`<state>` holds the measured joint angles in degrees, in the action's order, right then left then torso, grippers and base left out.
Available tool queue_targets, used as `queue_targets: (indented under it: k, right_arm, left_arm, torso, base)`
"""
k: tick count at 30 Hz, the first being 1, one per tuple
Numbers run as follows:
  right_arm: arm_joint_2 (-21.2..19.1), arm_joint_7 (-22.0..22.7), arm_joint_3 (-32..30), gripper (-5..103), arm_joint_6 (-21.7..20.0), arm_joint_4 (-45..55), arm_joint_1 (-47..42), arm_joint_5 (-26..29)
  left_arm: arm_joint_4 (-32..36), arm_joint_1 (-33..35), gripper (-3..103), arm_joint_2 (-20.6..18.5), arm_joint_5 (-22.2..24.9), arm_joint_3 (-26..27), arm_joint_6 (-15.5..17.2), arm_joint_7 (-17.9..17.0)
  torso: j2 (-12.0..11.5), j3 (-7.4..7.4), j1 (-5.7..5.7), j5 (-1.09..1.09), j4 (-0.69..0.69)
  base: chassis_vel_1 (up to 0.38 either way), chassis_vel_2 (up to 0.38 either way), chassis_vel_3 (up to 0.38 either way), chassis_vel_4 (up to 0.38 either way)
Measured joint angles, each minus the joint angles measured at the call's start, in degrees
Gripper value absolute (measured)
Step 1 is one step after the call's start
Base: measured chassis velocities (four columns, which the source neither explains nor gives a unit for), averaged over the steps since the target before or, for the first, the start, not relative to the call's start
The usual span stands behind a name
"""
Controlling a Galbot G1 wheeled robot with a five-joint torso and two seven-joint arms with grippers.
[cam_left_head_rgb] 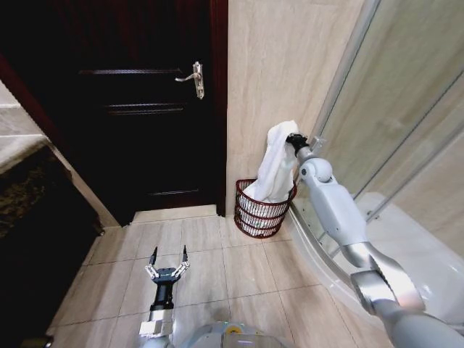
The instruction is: Discard the used towel into the hamper.
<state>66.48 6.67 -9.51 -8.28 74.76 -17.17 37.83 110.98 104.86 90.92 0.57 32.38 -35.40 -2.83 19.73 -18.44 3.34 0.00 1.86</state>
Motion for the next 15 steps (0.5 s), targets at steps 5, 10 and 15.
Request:
queue_targets:
  k: [5,10,15]
  right_arm:
    - [-0.01,0.18,0.26,8,0.00,0.12,-0.02,-0.01]
    - [-0.02,0.14,-0.11,8,0.04,0.10,-0.77,-0.01]
    - [0.30,-0.37,-1.21,8,0.33,-1.28,-1.55,-0.41]
  left_arm:
    - [-0.01,0.31,100,0.00,0.01,0.06,-0.34,0.02]
    - [0.00,0.40,100,0.11,-0.15,0.01,-0.56,0.08]
    - [0.03,0.65,100,0.36,-0.41,-0.12,-0.73,0.18]
  torso:
    - [-1.10,0.64,-0.46,0.00,0.00]
    - [-2.40,1.45,-0.94,0.01,0.00]
    - [-3.64,2.26,-1.37,0.00,0.00]
  base:
    - [0.000,0.000,0.000,0.000]
    - [0.000,0.000,0.000,0.000]
    - [0.000,0.000,0.000,0.000]
